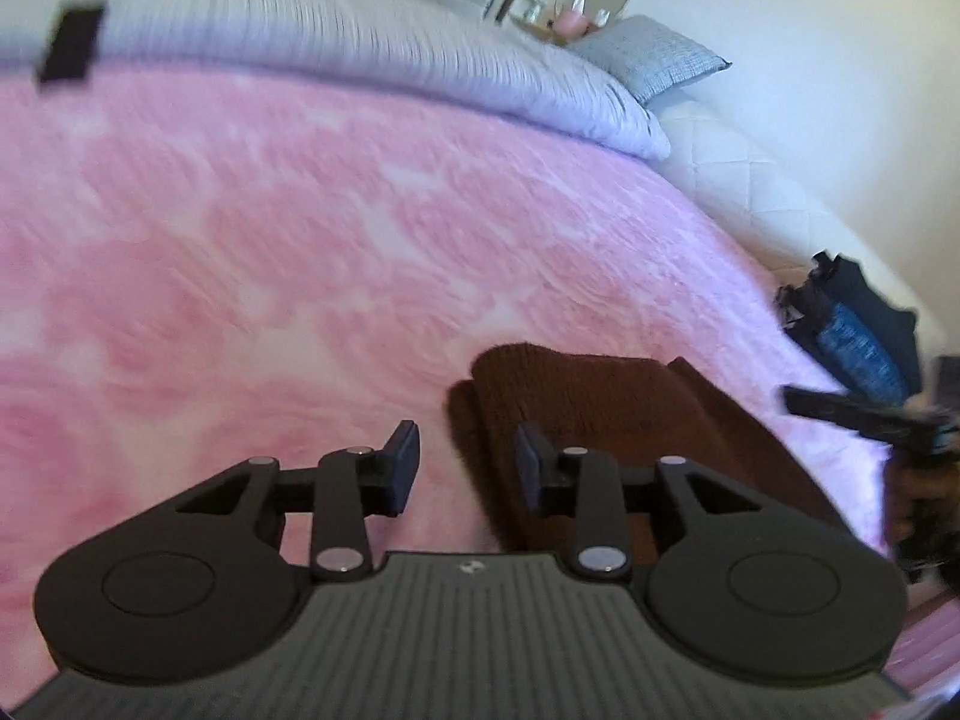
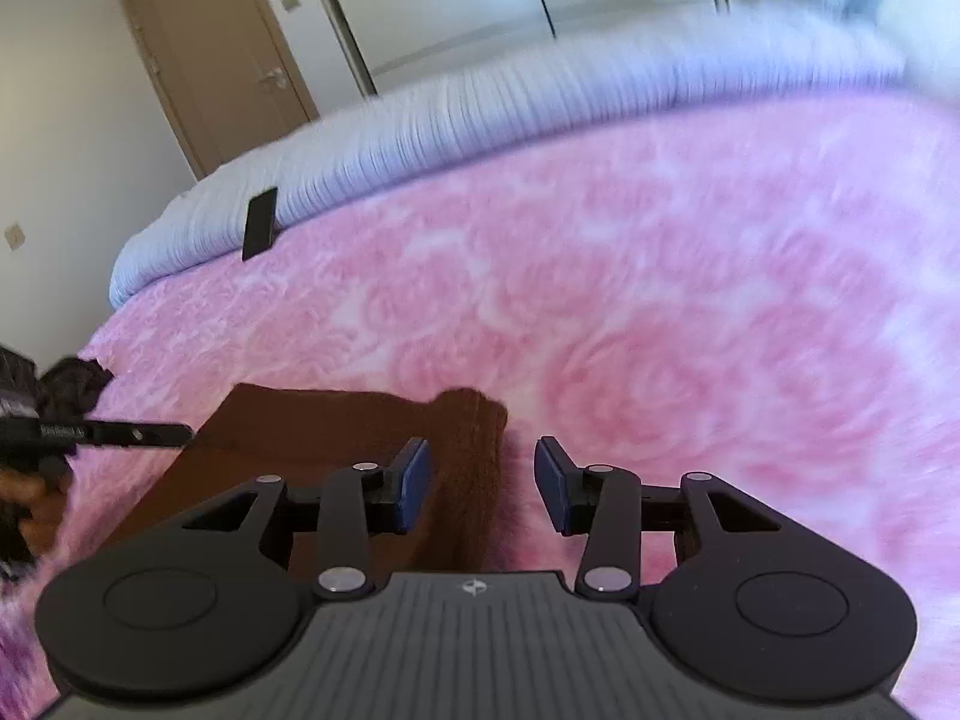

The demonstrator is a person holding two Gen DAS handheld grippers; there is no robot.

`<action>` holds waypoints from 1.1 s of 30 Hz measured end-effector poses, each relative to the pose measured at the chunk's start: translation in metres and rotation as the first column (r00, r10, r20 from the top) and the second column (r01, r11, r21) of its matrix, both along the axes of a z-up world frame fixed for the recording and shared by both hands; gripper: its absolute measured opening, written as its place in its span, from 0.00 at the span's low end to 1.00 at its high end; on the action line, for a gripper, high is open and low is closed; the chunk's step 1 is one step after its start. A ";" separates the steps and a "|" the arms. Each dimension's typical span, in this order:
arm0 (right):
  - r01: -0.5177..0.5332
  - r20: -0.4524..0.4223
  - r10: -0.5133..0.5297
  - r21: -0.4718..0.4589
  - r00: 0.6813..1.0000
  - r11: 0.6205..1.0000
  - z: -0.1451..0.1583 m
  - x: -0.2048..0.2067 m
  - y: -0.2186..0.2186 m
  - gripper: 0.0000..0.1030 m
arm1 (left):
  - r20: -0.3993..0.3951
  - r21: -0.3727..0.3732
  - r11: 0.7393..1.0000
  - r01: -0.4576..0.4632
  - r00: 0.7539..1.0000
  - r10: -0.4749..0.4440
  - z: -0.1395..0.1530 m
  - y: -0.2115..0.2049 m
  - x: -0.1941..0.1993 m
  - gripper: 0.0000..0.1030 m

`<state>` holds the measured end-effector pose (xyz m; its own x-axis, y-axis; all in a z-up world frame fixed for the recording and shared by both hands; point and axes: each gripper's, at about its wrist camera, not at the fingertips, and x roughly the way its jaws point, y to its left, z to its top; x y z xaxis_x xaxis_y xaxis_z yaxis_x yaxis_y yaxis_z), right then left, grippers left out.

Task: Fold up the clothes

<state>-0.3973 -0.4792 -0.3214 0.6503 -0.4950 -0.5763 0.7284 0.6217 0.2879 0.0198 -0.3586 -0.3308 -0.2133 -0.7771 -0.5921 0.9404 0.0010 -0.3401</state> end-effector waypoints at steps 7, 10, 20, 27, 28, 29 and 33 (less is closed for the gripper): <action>-0.137 -0.052 0.128 -0.219 0.990 0.966 0.025 -0.011 0.134 0.42 | 0.247 -0.069 0.974 0.215 0.950 -0.192 0.025 0.078 -0.104 0.28; -0.173 -0.063 0.164 -0.190 0.984 0.966 0.005 -0.005 0.167 0.39 | 0.295 0.017 0.968 0.252 0.923 -0.246 -0.004 0.081 -0.128 0.28; 0.078 -0.072 -0.086 -0.100 0.994 0.992 -0.011 -0.045 0.161 0.41 | 0.527 -0.012 0.969 0.245 0.826 -0.202 0.014 0.115 -0.129 0.27; -0.193 -0.318 0.086 -0.320 0.944 0.928 -0.008 0.001 0.222 0.49 | 0.839 0.053 0.863 0.502 0.446 -0.312 -0.008 0.165 -0.180 0.41; -0.248 -0.384 0.103 -0.350 0.918 0.903 -0.013 0.012 0.230 0.52 | 0.860 0.080 0.845 0.528 0.391 -0.326 -0.016 0.164 -0.187 0.42; -0.298 -0.446 0.108 -0.382 0.889 0.875 -0.018 0.022 0.236 0.54 | 0.876 0.107 0.830 0.548 0.343 -0.340 -0.023 0.163 -0.193 0.43; -0.470 -0.617 0.113 -0.455 0.779 0.756 -0.036 0.052 0.247 0.62 | 0.905 0.198 0.794 0.575 0.204 -0.373 -0.048 0.143 -0.206 0.45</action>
<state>-0.3451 -0.2325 -0.3570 0.4998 -0.6722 -0.5462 0.3943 0.7380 -0.5475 -0.1866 -0.2153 -0.3790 -0.0212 -0.8218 -0.5694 0.4618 -0.5132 0.7234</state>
